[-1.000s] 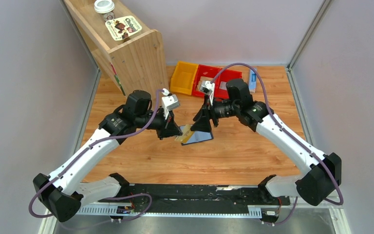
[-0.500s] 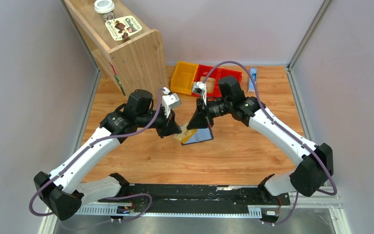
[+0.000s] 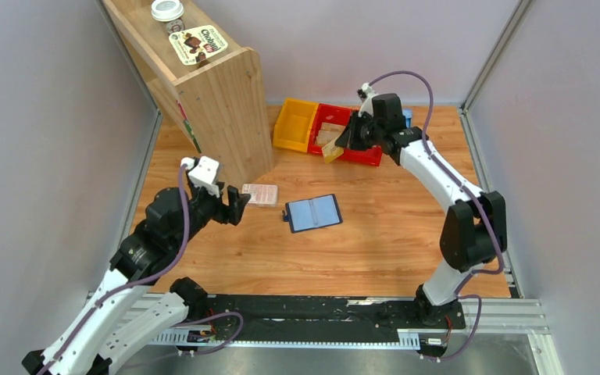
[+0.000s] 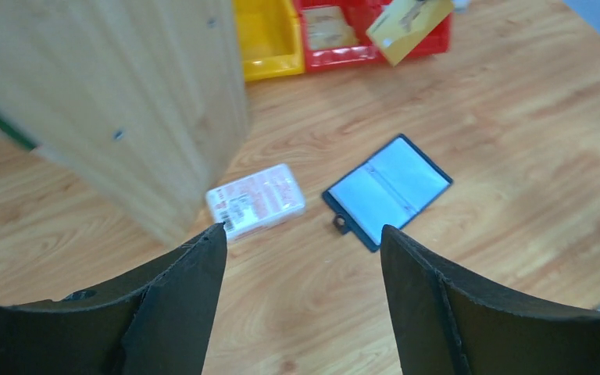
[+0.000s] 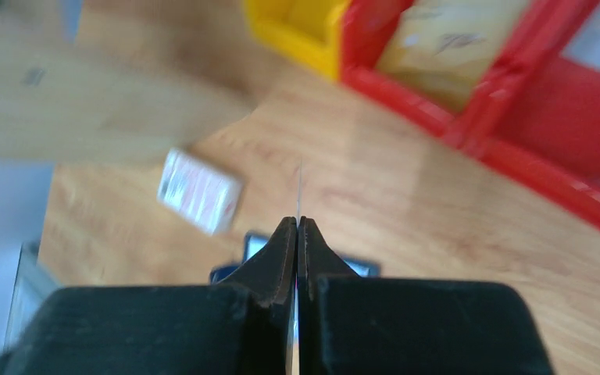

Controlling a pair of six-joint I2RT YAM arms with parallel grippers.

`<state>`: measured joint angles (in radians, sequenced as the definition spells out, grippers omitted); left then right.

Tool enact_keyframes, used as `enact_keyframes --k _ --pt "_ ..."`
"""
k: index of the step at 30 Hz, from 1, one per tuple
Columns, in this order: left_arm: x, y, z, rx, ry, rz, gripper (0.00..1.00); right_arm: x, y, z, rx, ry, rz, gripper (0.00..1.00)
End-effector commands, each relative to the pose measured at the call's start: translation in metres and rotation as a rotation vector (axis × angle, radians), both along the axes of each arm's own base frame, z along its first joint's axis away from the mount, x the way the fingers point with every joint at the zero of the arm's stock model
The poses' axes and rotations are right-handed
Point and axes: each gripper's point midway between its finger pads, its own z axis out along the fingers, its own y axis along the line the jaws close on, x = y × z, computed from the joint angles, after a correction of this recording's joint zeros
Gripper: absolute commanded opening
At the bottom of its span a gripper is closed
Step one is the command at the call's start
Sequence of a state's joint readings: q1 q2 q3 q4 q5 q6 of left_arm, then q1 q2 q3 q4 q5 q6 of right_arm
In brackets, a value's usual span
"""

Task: Take the credit cards out of the card holder
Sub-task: Place the credit card in the storage box.

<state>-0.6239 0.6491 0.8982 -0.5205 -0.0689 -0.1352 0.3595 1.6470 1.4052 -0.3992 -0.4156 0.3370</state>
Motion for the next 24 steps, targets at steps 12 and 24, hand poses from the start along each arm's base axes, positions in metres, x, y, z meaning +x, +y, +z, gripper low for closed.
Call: enact_keyframes --k 12,24 --pt "-0.008 0.050 -0.050 -0.084 0.126 0.322 0.80 0.182 -0.011 -0.055 0.033 0.012 -0.427 0.00" --pt "-0.012 0.043 -0.066 -0.075 0.196 0.302 0.80 0.190 -0.010 -0.080 -0.059 0.021 -0.432 0.28"
